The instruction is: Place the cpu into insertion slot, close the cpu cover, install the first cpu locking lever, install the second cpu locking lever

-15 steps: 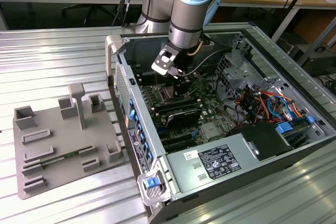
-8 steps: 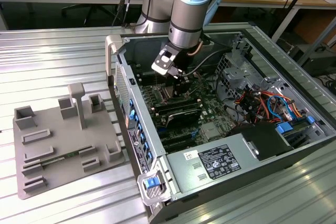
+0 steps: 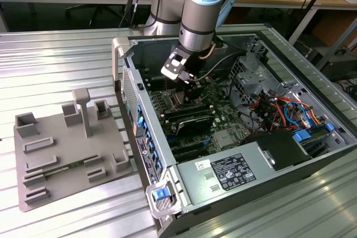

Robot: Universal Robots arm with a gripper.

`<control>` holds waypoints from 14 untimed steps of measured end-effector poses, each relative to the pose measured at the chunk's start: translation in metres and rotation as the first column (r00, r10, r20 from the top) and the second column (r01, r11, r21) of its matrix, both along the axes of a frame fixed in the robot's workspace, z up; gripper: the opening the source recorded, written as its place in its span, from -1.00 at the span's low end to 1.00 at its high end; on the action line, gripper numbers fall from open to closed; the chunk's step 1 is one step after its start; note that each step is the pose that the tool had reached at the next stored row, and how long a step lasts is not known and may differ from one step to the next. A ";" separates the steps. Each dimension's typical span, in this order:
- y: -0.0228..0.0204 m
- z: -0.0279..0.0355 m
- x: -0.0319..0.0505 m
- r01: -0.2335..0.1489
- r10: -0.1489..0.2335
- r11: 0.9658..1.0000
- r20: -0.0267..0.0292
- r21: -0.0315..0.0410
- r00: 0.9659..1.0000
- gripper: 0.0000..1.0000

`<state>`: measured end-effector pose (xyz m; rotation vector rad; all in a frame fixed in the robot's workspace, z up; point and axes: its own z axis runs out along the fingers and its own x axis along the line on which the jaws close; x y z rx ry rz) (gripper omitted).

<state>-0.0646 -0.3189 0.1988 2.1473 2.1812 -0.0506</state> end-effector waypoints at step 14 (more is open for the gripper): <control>-0.0001 -0.0001 -0.0001 0.000 0.000 1.000 0.000 0.000 1.000 0.08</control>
